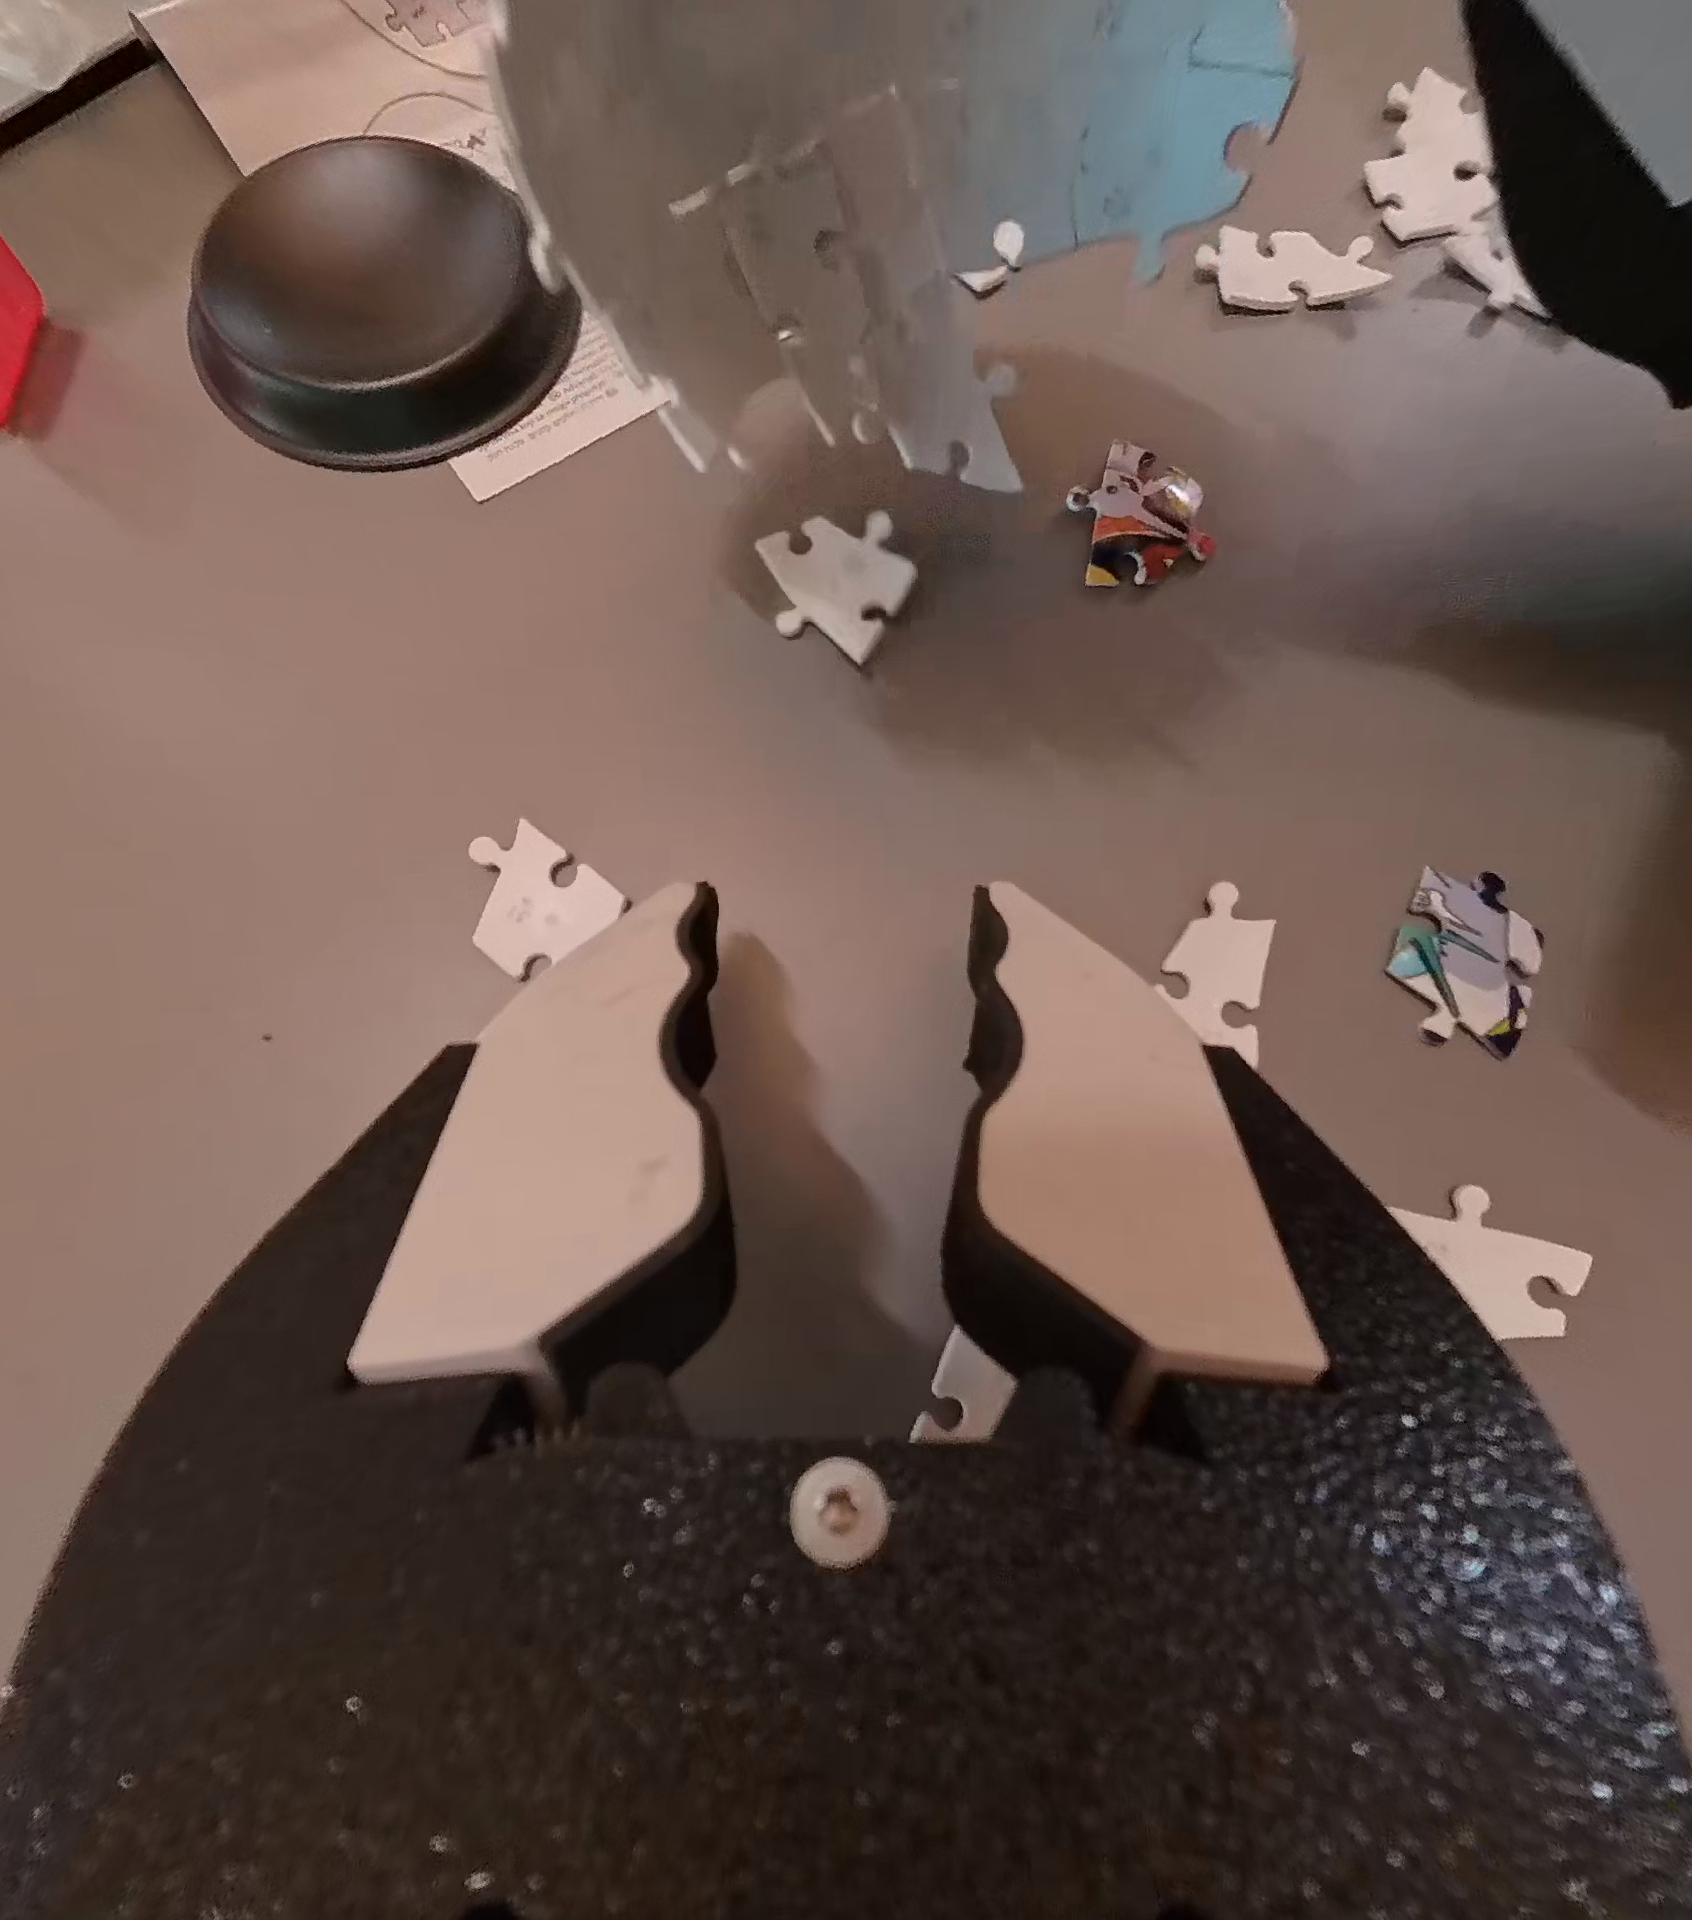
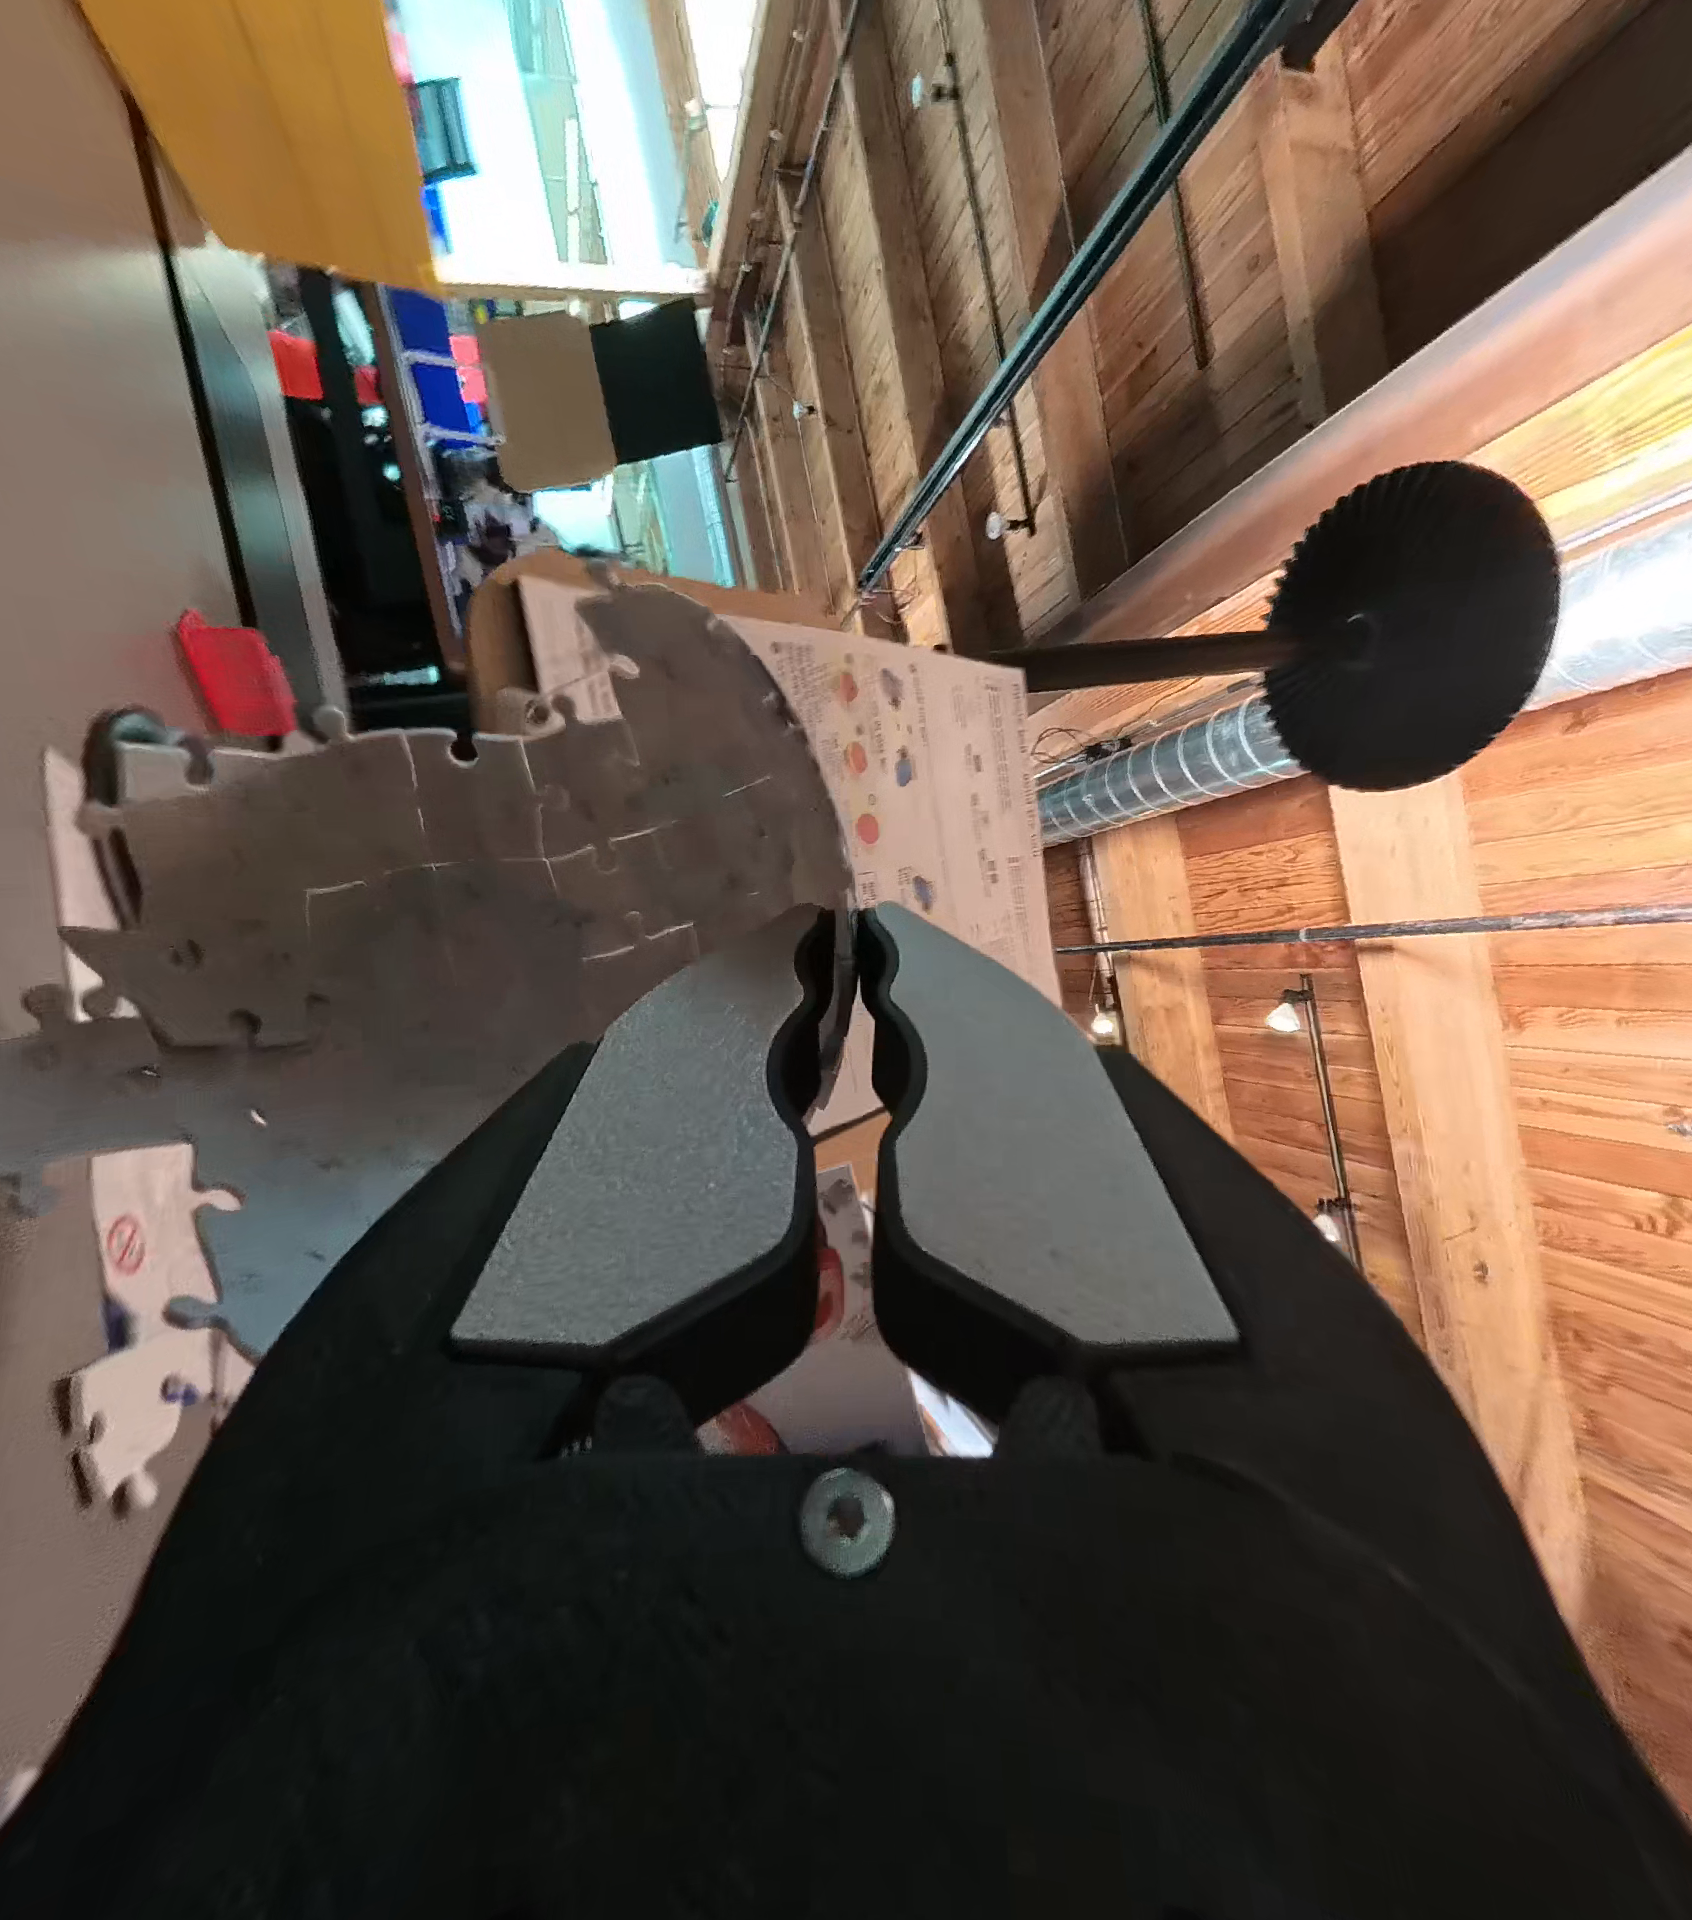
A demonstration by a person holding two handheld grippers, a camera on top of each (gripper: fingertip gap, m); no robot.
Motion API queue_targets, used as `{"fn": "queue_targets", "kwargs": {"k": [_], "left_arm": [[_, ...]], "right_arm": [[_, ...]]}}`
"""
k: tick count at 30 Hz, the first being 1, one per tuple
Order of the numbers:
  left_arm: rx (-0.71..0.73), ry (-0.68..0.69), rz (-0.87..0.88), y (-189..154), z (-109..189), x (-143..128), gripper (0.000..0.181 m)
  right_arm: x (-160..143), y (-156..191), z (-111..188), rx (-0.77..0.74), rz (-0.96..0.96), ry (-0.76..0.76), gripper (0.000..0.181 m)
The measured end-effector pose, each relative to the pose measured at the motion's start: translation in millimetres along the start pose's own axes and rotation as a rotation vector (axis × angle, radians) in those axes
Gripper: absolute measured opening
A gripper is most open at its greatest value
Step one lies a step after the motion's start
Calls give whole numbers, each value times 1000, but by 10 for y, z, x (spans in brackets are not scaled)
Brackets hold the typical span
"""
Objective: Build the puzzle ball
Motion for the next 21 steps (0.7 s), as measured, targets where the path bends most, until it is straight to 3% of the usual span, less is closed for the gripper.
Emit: {"fn": "queue_targets", "kwargs": {"k": [13, 15, 21], "left_arm": [[7, 10, 5, 18, -34, -13, 45], [12, 4, 8, 35, -24, -10, 45], [95, -19, 17, 217, 179, -9, 44]], "right_arm": [[-5, 17, 2, 7, 28, -7, 5], [-19, 23, -3, 10, -43, -3, 4], [-159, 23, -22, 18, -100, 73, 4]]}}
Point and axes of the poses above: each gripper's, where its closed fingertips meet, z back along the fingers, x out of its top, y = z × x across the jaws, the point moved 6 cm from there along z, back along the fingers, and after that the axes turned 8 degrees about -z, right-handed, at the moved point
